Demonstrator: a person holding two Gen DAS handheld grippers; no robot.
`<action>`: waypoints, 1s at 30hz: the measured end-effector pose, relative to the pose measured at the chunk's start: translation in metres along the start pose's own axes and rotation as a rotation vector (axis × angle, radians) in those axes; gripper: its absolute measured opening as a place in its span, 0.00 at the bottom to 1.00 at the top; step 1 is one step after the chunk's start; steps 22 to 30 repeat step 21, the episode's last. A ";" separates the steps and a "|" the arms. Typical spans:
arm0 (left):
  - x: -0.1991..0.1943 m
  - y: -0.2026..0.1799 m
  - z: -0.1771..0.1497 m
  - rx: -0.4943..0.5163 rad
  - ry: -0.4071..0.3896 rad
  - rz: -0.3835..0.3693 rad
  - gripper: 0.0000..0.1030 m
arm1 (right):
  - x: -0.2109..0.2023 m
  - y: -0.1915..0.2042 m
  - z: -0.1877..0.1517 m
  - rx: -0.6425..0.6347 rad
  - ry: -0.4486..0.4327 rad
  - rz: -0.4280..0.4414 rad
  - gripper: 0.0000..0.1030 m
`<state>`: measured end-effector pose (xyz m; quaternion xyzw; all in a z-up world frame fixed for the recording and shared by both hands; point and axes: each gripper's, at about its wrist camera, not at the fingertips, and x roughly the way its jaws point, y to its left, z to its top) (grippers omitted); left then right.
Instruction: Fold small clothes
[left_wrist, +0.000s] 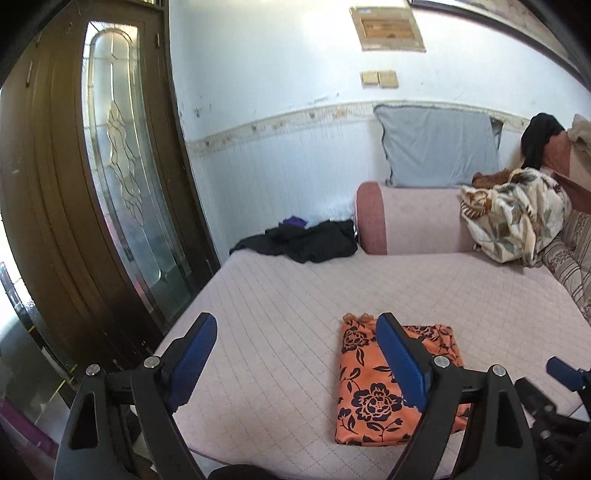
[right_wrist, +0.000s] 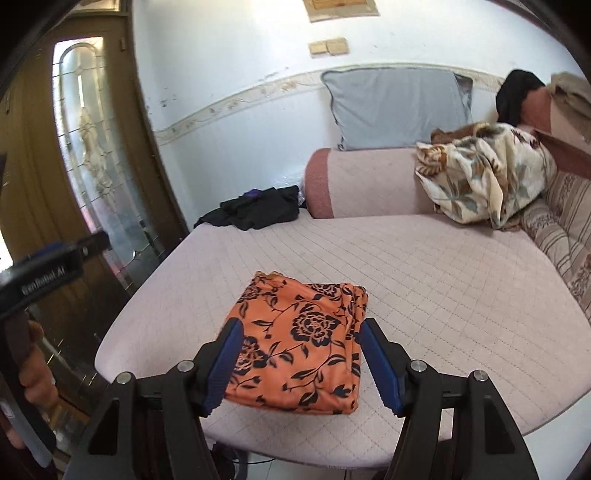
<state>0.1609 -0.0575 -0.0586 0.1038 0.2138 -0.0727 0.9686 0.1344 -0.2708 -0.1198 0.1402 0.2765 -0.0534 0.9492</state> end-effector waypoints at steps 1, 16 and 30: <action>-0.008 0.002 0.001 -0.006 -0.009 -0.005 0.86 | -0.007 0.004 -0.001 -0.003 -0.005 -0.002 0.67; -0.058 0.002 0.005 0.038 -0.072 -0.072 0.86 | -0.035 0.026 -0.008 -0.059 -0.023 -0.025 0.67; -0.051 0.002 0.005 0.017 -0.089 -0.111 0.86 | -0.027 0.024 -0.010 -0.066 -0.004 -0.037 0.67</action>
